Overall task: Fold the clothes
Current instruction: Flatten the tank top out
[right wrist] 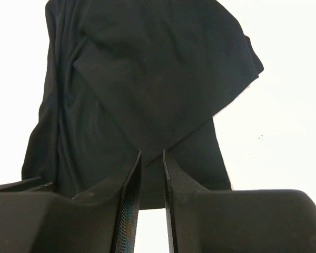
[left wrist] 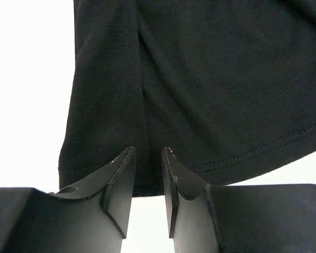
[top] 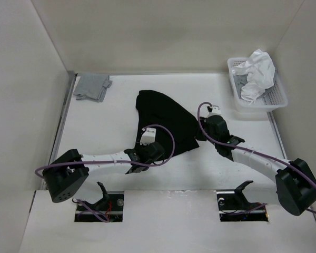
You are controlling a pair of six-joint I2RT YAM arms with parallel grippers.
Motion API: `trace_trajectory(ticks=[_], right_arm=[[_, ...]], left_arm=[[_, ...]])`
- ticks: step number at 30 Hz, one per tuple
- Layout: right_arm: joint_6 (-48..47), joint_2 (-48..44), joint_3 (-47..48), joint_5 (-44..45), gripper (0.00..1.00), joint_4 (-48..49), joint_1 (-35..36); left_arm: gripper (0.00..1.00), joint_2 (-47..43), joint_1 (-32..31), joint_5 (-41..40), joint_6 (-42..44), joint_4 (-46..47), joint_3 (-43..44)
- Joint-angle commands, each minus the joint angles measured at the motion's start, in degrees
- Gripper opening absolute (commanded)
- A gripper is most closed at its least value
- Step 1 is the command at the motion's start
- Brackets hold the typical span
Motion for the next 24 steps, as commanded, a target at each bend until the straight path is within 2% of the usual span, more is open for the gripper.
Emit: trace_trajectory(ticks=[1, 8, 15, 19, 24], right_arm=[[0.41, -1.0, 0.04, -0.36, 0.27, 3.6, -0.24], [0.41, -0.82, 0.13, -0.36, 0.27, 3.69, 0.02], [0.41, -0.56, -0.05, -0.18, 0.27, 3.95, -0.15], [0.76, -0.74, -0.57, 1.05, 0.38, 3.08, -0.76], [2.78, 0.14, -2.33, 1.93, 0.43, 0.79, -2.87]], left_arm=[[0.25, 0.8, 0.36, 0.16, 0.35, 1.0, -0.73], [0.21, 2.65, 0.62, -0.19, -0.09, 0.91, -0.82], [0.12, 0.98, 1.06, 0.16, -0.44, 0.74, -1.61], [0.1, -3.05, 1.24, 0.16, -1.06, 0.3, -2.57], [0.04, -5.78, 3.34, 0.42, -0.44, -0.14, -3.98]])
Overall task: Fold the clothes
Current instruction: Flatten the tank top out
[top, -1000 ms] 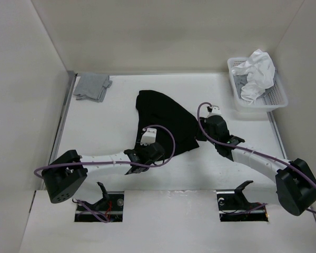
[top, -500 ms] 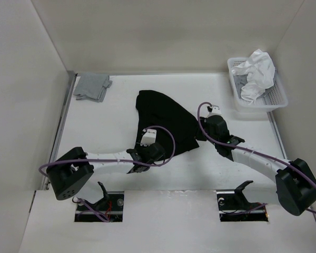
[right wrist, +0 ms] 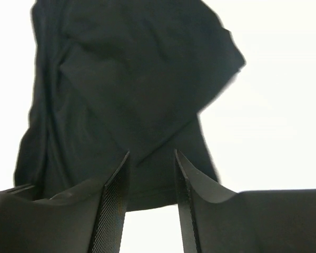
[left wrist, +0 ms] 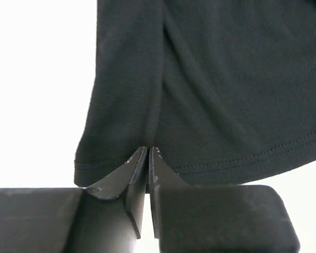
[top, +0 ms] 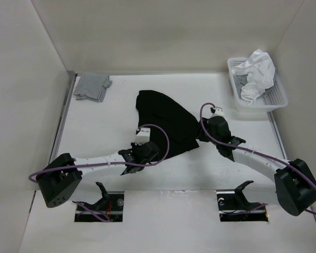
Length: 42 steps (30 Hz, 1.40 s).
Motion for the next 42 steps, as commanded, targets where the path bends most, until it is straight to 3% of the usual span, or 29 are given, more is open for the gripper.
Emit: trace_trajectory(ticks=[1, 7, 12, 17, 27, 33, 39, 42], right_arm=[[2.04, 0.12, -1.61, 1.67, 0.44, 0.59, -1.61], [3.71, 1.61, -2.67, 3.95, 0.43, -3.01, -3.54], [4.15, 4.86, -1.18, 5.1, 0.38, -6.52, -2.93], [4.86, 7.76, 0.49, 5.1, 0.4, -9.43, -1.26], [5.82, 9.53, 1.2, 3.25, 0.38, -10.48, 0.24], [6.26, 9.7, 0.5, 1.41, 0.28, -10.31, 0.24], [5.12, 10.67, 0.67, -2.1, 0.25, -9.61, -0.64], [4.86, 11.02, 0.5, -3.25, 0.13, -8.99, -1.61]], left_arm=[[0.02, -3.12, 1.56, -0.1, -0.03, -0.25, -1.03], [0.0, -13.3, 4.45, 2.53, 0.94, -1.04, -0.51], [0.0, -26.92, 11.3, 7.63, 0.15, -3.15, -0.15], [0.0, -35.11, 19.65, 12.37, -0.12, -4.21, -1.2], [0.0, -37.05, 29.94, 23.63, 0.41, -1.13, -5.42], [0.0, -36.88, 30.39, 24.42, 0.32, 0.62, -5.34], [0.0, -36.0, 29.95, 24.42, 0.06, 1.68, -4.64], [0.0, -36.0, 29.95, 24.33, -0.11, 2.12, -4.55]])
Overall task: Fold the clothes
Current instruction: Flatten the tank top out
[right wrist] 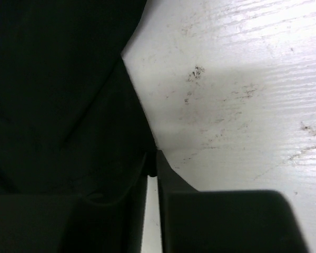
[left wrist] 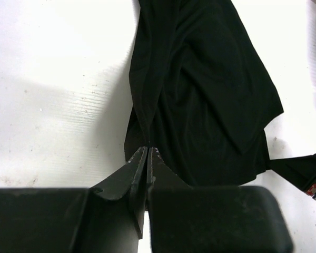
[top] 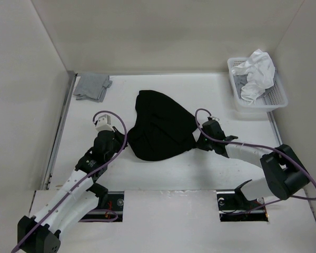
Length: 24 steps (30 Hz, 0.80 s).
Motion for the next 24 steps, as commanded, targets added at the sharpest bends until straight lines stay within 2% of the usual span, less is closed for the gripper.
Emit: trace_trajectory(ticks=[1, 5, 8, 11, 14, 17, 21, 24], right_arm=[[-0.35, 0.9, 0.72, -2.01, 0.09, 0.08, -0.6], [0.36, -3.91, 0.28, 2.11, 0.01, 1.4, 0.09], [-0.17, -13.3, 1.94, 7.21, 0.0, -1.22, 3.6], [-1.22, -25.08, 7.2, 11.34, 0.0, -8.42, 7.47], [-3.85, -35.46, 16.67, 16.78, 0.0, -15.89, 11.42], [-8.5, -40.66, 29.76, 24.51, 0.0, -20.91, 16.34], [-17.55, -39.81, 47.52, 33.75, 0.0, -21.1, 26.0], [-24.4, -35.77, 57.29, 37.88, 0.0, -18.74, 31.99]], left_arm=[[0.0, -0.09, -0.11, 0.66, -0.2, 3.5, 0.9], [0.0, -0.09, -0.37, 0.4, -0.47, 4.29, 2.38], [0.0, -0.79, -0.63, 0.14, -0.82, 5.16, 5.54], [0.0, -2.28, -0.98, -0.13, -2.04, 5.96, 10.72], [0.0, -4.3, -0.99, -1.0, -3.54, 7.36, 17.92], [0.0, -5.01, -1.25, -2.32, -3.55, 9.38, 26.97], [0.0, -4.57, -1.08, -3.38, -1.18, 12.45, 38.31], [0.0, -4.22, -0.11, -4.43, 0.14, 15.27, 42.98]])
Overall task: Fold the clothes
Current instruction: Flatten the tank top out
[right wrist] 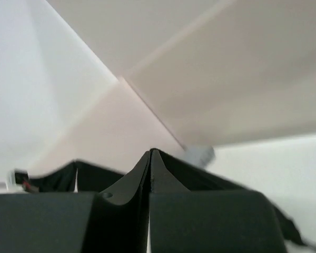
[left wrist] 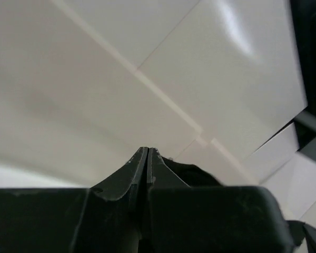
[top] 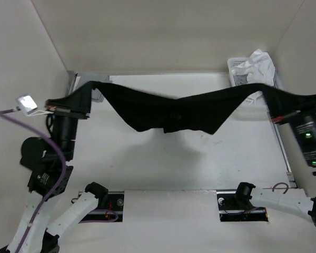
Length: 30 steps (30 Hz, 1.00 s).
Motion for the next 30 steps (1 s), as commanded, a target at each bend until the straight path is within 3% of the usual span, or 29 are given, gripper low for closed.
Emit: trace_trajectory(ticks=[1, 4, 6, 11, 14, 16, 21, 26, 30], right_arm=[[-11.52, 4.98, 7.08, 9.81, 0.0, -0.07, 4.76], [-16.28, 8.85, 11.92, 9.73, 0.0, 3.02, 5.92], [-17.43, 12.27, 14.56, 7.81, 0.0, 3.64, 3.04], [-9.37, 21.5, 15.63, -11.05, 0.0, 2.76, -18.81], [-2.42, 29.93, 17.9, -26.7, 0.0, 2.49, -32.01], [-0.3, 36.87, 22.11, -32.26, 0.0, 2.5, -36.52], [0.15, 51.99, 40.89, -35.18, 0.0, -1.1, -40.13], [0.67, 59.66, 61.65, -35.27, 0.0, -6.29, -40.49], [1.29, 58.96, 65.37, -35.71, 0.0, -6.29, -40.66]], left_arm=[[0.0, 0.24, 0.96, -1.99, 2.4, 6.38, 4.98], [0.0, 3.31, 1.67, -2.51, 3.45, 7.52, 7.53], [0.0, 5.86, 2.46, -3.13, 4.25, 8.49, 8.33], [0.0, 15.68, 7.54, -2.7, 3.64, 10.43, 7.89], [0.0, 24.82, 12.99, 1.86, 0.22, 10.87, 8.59], [0.0, 30.89, 17.29, 6.17, -3.21, 11.3, 10.78], [0.0, 42.85, 21.62, 10.66, -5.6, 10.08, 24.3], [0.0, 46.03, 23.29, 12.51, -4.37, 8.76, 35.3], [0.0, 44.9, 25.04, 13.48, -4.02, 8.49, 38.39]])
